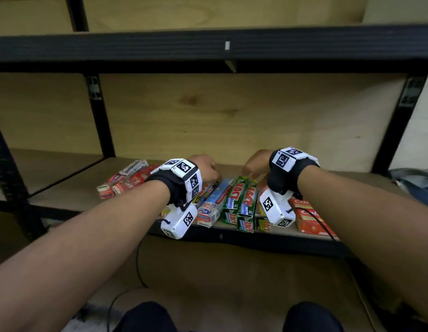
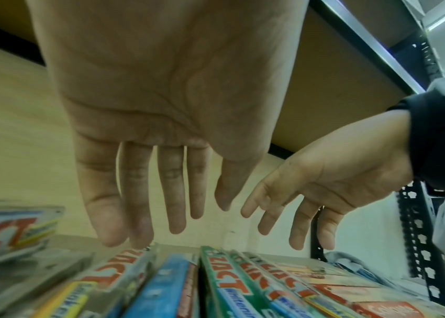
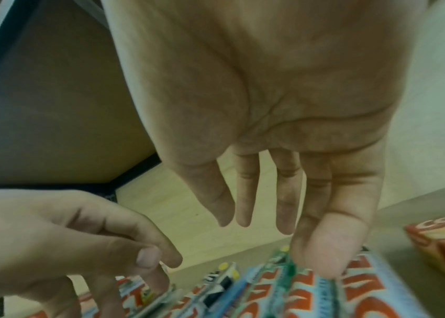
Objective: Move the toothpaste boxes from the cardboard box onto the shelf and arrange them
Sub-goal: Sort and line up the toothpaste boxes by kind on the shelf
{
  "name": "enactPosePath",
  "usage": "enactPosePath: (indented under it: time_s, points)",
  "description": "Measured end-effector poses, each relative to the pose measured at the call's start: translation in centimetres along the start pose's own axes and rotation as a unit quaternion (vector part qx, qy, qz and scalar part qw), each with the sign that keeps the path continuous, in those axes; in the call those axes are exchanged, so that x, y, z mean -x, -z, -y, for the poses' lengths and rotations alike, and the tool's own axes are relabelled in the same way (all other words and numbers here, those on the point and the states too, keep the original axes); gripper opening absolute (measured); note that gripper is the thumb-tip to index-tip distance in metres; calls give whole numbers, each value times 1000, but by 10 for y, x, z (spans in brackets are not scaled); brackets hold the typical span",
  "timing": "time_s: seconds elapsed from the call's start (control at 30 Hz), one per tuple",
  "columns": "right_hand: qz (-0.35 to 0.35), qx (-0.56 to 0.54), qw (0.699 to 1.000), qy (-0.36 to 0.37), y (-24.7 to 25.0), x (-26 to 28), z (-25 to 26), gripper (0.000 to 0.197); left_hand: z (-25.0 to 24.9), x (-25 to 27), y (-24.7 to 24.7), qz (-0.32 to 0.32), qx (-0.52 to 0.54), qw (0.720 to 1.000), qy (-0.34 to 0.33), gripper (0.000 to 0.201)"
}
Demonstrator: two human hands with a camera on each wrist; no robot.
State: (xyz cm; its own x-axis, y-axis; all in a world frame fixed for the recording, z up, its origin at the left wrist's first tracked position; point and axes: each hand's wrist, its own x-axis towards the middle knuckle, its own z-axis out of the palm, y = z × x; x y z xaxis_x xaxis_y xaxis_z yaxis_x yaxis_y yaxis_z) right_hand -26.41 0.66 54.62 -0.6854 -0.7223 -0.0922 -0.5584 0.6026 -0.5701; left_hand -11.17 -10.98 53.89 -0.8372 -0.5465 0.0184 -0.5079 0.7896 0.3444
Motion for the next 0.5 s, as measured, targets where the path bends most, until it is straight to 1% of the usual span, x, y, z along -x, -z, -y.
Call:
enactPosePath:
  time_s: [0.03,0.07,0.1,0.13,0.17,0.2,0.23,0.27,0.3,0.33,0.37,0.4,0.43,0.47,0.5]
  points:
    - [-1,39,999,-7,-1,-7,-8,17,-6,-2,-5,13,7,1000,-3,32]
    - [24,108,994,-23,-4,-20,-21,19,-12,-3,-11,29,16,999,-7,33]
    - [43,157,986,-47,-7,-64,-47,25,-16,-5,-17,43,22,999,-13,34]
    - [53,202,975,-71,-12,-104,-74,36,-20,-6,-22,55,26,998,-18,34]
    - [64,226,968,-92,-17,-120,-90,46,-23,-8,-28,65,27,997,-21,34]
    - [74,213,969,-104,-20,-135,-107,46,-26,-9,-33,74,26,997,-22,34]
    - [92,200,970,-102,-25,-148,-121,38,-29,-10,-38,83,24,996,-23,35]
    - [120,189,969,-105,-29,-145,-125,30,-31,-12,-42,91,20,995,-24,36]
    - [140,191,966,-103,-32,-125,-116,29,-33,-14,-45,96,16,995,-26,39]
    - [139,201,965,-92,-31,-103,-104,33,-34,-16,-49,96,14,995,-26,43]
    - [130,197,967,-99,-35,-112,-113,38,-34,-19,-51,93,11,995,-26,47]
    - [139,169,973,-75,-36,-121,-118,41,-35,-21,-53,88,6,996,-26,49]
    - [146,168,973,-66,-35,-125,-123,38,-35,-23,-54,83,-2,996,-26,51]
    - [146,170,973,-51,-33,-101,-111,31,-35,-25,-55,77,-10,997,-24,53]
    - [143,143,979,-28,-30,-76,-96,24,-35,-27,-56,75,-12,997,-22,54]
